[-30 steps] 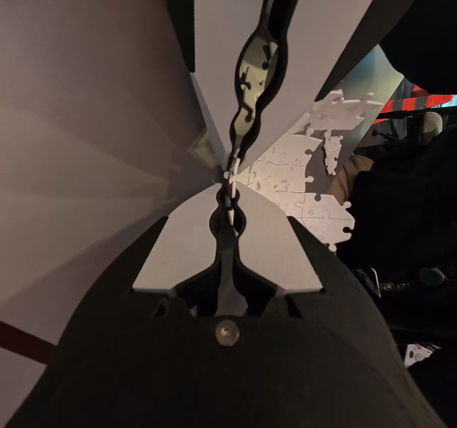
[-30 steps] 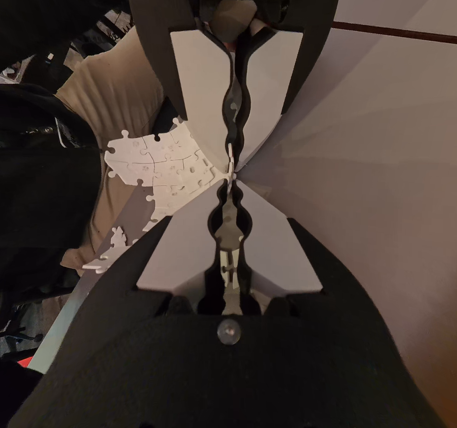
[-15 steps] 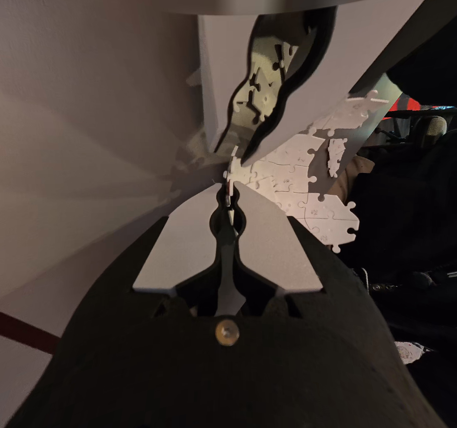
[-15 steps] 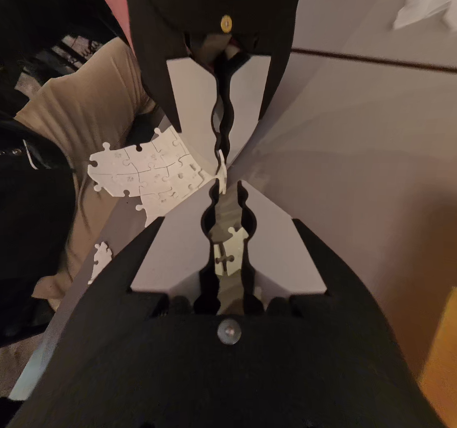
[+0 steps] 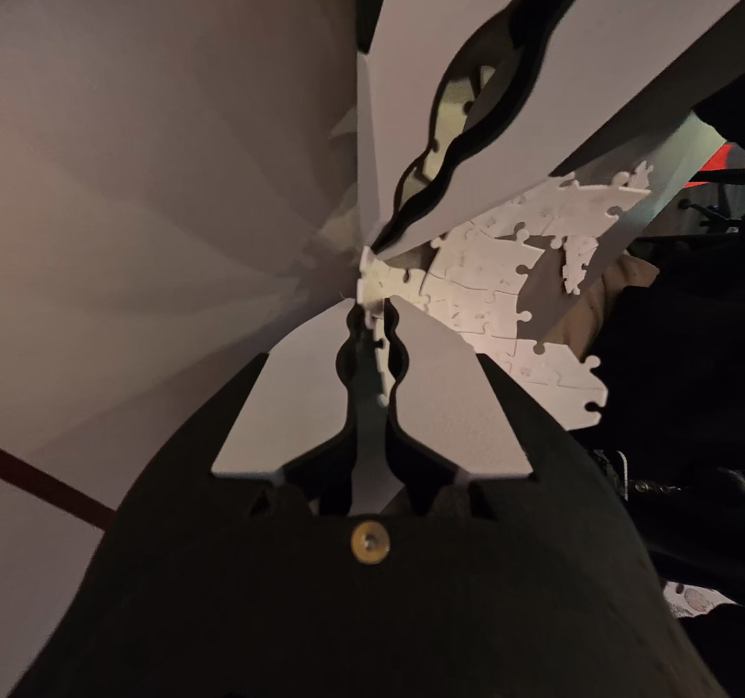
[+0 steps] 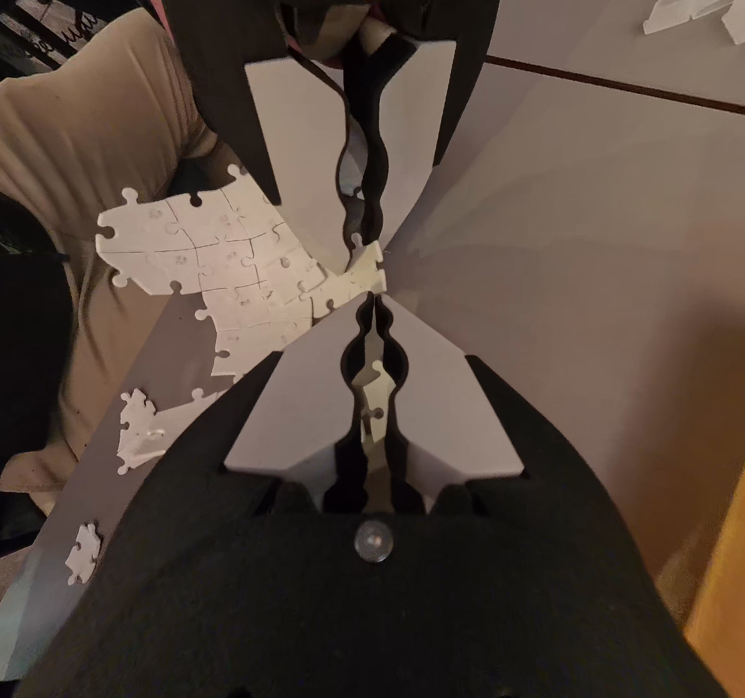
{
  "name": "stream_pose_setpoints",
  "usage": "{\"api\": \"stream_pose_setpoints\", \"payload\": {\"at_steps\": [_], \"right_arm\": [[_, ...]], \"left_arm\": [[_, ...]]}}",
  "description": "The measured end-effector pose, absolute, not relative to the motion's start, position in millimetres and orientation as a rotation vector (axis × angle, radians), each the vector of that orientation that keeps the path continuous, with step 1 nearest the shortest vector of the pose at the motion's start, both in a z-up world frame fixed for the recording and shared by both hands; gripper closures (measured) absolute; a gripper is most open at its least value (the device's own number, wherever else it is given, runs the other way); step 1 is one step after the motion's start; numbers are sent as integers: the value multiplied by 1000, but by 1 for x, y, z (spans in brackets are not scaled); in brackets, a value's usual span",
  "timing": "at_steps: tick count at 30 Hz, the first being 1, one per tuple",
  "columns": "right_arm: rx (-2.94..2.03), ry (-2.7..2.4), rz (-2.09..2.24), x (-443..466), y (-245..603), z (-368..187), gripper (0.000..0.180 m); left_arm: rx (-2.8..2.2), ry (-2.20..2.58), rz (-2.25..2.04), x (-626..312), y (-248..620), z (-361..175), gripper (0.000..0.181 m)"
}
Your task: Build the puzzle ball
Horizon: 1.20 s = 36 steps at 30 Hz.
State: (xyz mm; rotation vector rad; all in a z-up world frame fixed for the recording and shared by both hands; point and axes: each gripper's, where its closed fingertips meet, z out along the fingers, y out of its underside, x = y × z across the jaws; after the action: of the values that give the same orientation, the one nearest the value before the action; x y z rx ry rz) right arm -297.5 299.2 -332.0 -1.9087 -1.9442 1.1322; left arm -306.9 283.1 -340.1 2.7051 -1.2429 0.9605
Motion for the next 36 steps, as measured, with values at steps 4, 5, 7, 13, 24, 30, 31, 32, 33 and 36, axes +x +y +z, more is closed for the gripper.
{"api": "stream_pose_setpoints", "payload": {"at_steps": [4,5,7,13,24,30,31,32,33,36], "right_arm": [[-1905,-1944,1129,-299,298,-331,180],[-1904,-1944,1133,-299,297,-331,180],[-1905,-1949,1123,-299,297,-331,180],[-1891,-1956,1110,-301,295,-328,180],[-1896,-1967,1017,-304,296,-330,175],[-1872,-1941,967,-304,300,-316,170],[-1856,-1942,988,-303,298,-311,173],[-1840,-1946,1015,-303,295,-306,177],[-1824,-1960,1043,-302,291,-303,180],[-1792,-1985,1141,-303,279,-303,180]], "left_arm": [[2762,-1270,876,-312,286,-338,160],[2773,-1276,851,-314,287,-338,159],[2791,-1290,806,-317,287,-339,159],[2830,-1347,691,-321,288,-340,157],[2854,-1438,520,-322,290,-343,161],[2856,-1457,483,-323,291,-343,164],[2854,-1462,477,-323,291,-343,164],[2852,-1461,477,-323,291,-343,164],[2850,-1457,484,-323,291,-343,164],[2847,-1451,509,-323,291,-343,164]]}}
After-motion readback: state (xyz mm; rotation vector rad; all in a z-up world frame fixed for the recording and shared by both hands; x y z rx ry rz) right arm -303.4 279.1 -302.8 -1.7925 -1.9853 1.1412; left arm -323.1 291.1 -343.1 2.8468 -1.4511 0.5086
